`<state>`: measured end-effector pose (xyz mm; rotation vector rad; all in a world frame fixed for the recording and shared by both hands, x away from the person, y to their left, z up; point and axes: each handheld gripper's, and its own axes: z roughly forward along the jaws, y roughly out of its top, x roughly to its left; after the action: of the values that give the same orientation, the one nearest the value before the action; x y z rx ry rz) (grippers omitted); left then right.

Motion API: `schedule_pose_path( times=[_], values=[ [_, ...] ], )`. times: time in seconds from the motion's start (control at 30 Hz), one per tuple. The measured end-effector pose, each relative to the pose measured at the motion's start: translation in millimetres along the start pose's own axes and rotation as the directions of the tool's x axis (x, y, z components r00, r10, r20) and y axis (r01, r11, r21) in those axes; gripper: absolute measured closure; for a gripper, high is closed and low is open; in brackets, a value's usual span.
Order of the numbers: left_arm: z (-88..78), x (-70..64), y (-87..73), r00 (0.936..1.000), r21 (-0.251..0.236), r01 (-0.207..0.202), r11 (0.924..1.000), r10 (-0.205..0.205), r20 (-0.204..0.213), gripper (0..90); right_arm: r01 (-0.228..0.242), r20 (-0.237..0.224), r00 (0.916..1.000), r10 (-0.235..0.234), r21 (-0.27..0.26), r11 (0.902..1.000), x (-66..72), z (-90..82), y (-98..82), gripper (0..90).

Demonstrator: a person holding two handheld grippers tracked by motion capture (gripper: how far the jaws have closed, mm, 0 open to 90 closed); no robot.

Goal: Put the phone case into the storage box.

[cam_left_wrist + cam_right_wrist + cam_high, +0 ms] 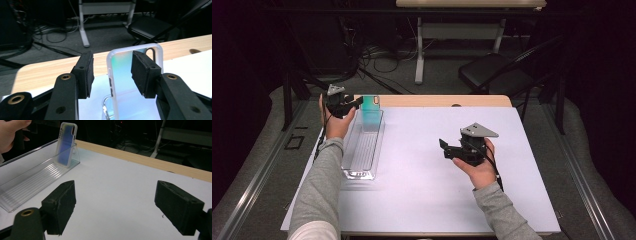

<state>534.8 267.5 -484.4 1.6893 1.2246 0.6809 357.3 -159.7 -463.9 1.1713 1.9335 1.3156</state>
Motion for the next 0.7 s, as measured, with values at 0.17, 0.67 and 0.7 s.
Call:
schedule_pose_path(
  times=[0.17,0.67,0.7],
  values=[
    [-5.3,-2.9,2.9,0.9999,0.004,-0.011,0.9999,0.011,-0.009,49.9,0.005,-0.001,1.0000,-0.005,0.000,1.0000,0.3,-0.7,0.1,17.1],
    [-23.0,-14.1,11.5,0.9987,0.021,-0.023,0.9995,0.024,-0.045,43.6,0.002,-0.007,1.0000,-0.002,-0.006,1.0000,-0.7,-1.8,0.9,17.2],
    [-24.6,-15.0,12.2,0.9986,0.020,-0.020,0.9996,0.021,-0.048,43.6,0.004,-0.006,1.0000,-0.004,-0.009,0.9999,-1.2,-2.0,1.0,17.2]
  ],
)
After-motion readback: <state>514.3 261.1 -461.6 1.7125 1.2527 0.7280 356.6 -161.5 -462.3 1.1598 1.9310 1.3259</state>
